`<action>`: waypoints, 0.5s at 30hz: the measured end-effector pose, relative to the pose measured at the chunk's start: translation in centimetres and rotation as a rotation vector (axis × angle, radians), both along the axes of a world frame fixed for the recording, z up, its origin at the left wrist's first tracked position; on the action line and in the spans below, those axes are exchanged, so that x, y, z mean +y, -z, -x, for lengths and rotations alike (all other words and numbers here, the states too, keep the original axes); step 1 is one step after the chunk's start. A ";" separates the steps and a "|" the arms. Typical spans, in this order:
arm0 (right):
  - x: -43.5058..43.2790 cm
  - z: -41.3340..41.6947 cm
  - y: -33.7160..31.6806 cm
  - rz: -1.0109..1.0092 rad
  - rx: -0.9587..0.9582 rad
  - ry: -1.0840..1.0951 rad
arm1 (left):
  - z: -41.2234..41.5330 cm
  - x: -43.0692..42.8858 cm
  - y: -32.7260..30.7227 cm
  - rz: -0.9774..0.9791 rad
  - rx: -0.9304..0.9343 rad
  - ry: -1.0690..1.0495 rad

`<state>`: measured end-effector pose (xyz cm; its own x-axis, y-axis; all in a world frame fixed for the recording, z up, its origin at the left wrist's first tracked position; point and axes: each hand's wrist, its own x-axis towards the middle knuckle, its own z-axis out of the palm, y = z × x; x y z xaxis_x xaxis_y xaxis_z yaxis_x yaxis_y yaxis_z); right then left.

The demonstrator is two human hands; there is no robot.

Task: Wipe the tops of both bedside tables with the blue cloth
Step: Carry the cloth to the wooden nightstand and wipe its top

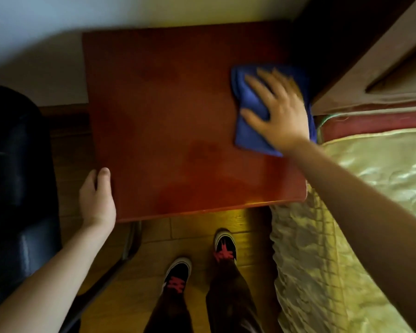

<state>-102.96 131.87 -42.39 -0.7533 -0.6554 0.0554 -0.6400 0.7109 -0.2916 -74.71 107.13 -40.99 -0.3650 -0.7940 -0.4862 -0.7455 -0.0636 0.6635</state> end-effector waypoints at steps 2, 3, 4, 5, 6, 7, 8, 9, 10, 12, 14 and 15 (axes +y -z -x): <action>3.0 -4.5 -0.4 -0.016 -0.023 -0.014 | -0.1 -0.2 -0.1 -0.027 -0.004 0.007; 4.0 -6.2 -0.6 -0.029 -0.029 0.009 | -0.1 -0.3 0.0 -0.044 -0.006 0.013; 4.7 -7.7 -0.8 -0.050 -0.028 0.047 | -0.2 -0.3 0.1 -0.061 -0.002 0.014; 5.0 -9.1 -1.0 -0.071 -0.028 0.092 | -0.3 -0.3 0.1 -0.072 0.005 0.010; 4.8 -10.5 -1.1 -0.086 -0.033 0.136 | -0.3 -0.3 0.1 -0.079 0.011 0.007; 4.0 -11.9 -1.3 -0.090 -0.034 0.172 | -0.3 -0.3 0.1 -0.081 0.019 0.004; 2.7 -13.2 -1.3 -0.087 -0.032 0.194 | -0.4 -0.3 0.2 -0.080 0.027 0.000; 0.9 -14.5 -1.3 -0.076 -0.032 0.195 | -0.4 -0.3 0.2 -0.076 0.035 -0.006; -1.2 -15.6 -1.2 -0.059 -0.038 0.175 | -0.5 -0.3 0.2 -0.074 0.038 -0.010; -4.9 -17.0 -1.2 -0.033 -0.066 0.114 | -0.4 -0.4 0.2 -0.078 0.041 -0.004; -6.9 -17.3 -1.1 -0.044 -0.096 0.094 | -0.4 -0.5 0.3 -0.078 0.046 0.000; -7.0 -17.2 -1.2 -0.057 -0.107 0.089 | -0.5 -0.5 0.3 -0.078 0.044 0.005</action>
<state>-85.81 124.83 -41.23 -0.8082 -0.5855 -0.0635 -0.5411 0.7808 -0.3123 -74.21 106.64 -41.28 -0.3911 -0.7526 -0.5298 -0.7163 -0.1125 0.6886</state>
